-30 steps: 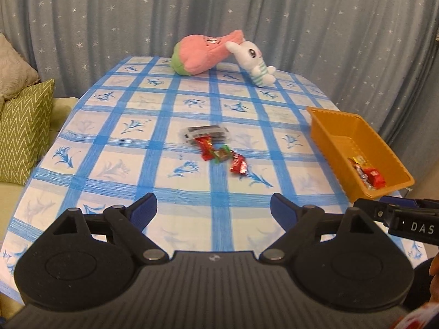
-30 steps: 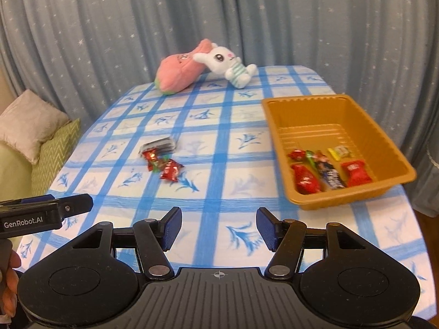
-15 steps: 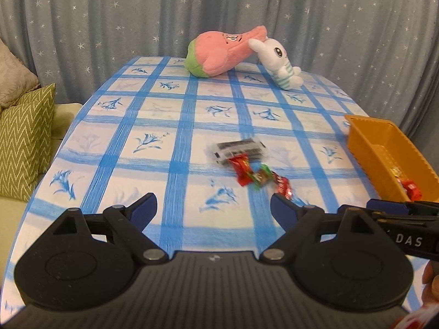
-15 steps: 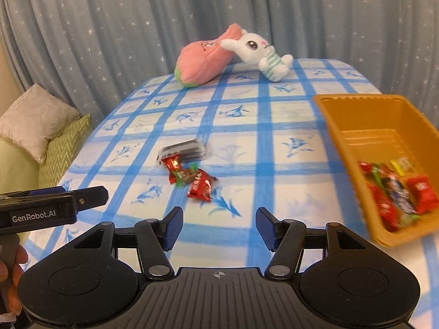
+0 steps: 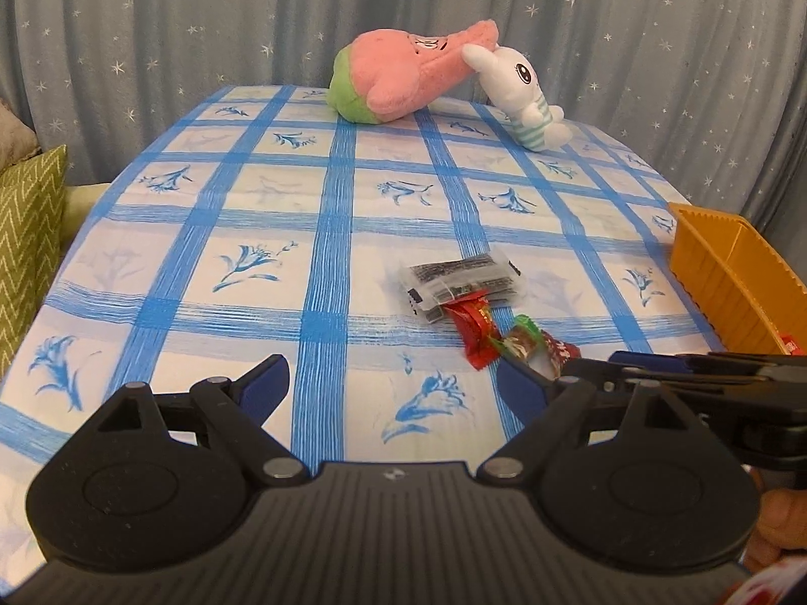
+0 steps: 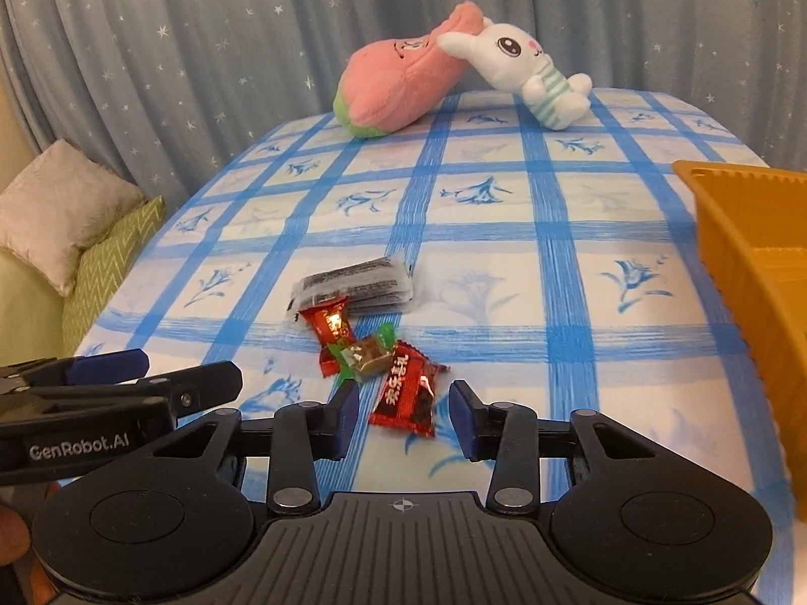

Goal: Organize snacks
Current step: 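Move both open grippers back to the remaining candies, then grasp a red candy with the right gripper while the left grasps the green-wrapped candy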

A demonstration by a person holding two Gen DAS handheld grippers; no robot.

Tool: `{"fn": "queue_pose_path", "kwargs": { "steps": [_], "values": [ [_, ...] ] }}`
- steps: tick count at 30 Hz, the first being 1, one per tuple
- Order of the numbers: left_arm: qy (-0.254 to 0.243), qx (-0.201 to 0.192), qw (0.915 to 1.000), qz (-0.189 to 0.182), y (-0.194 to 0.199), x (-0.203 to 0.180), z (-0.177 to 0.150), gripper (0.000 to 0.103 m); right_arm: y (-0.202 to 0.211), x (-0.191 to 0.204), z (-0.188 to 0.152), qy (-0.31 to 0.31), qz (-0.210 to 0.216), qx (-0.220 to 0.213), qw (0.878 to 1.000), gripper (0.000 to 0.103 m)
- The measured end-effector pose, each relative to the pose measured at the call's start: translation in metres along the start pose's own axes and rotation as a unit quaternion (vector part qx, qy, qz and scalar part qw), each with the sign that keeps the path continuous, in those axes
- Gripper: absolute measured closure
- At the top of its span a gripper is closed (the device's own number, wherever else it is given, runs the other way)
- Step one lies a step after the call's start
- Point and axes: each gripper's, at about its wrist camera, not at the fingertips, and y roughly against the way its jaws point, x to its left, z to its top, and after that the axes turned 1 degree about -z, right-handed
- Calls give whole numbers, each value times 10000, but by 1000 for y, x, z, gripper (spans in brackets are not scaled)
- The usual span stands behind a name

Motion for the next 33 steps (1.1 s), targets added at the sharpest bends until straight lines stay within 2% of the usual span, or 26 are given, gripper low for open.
{"fn": "queue_pose_path", "kwargs": {
  "steps": [4,6,11,16,21,26,33],
  "values": [
    [-82,-10,10000,-42,-7,0,0,15,-16,0,4,26,-113,59,9999,66],
    [-96,2,9999,-89,-9,0,0,17,-23,1,4,47,-178,123,9998,71],
    [-231,36,9993,-304,-14,-5,-2,26,-23,-2,4,144,-215,82,9996,79],
    [-595,-24,9960,-667,-18,-23,2,33,-5,-19,1,27,-357,-45,9993,79],
    [-1189,-113,9886,-913,-26,-50,8,38,9,-41,-5,-137,-542,-51,9984,79],
    [-1711,19,9801,-1008,-46,-71,12,56,15,-55,-13,-201,-658,-9,9976,79],
    [-2017,207,9742,-986,-66,-83,15,58,20,-62,-17,-158,-709,-63,9973,79]
  ]
}}
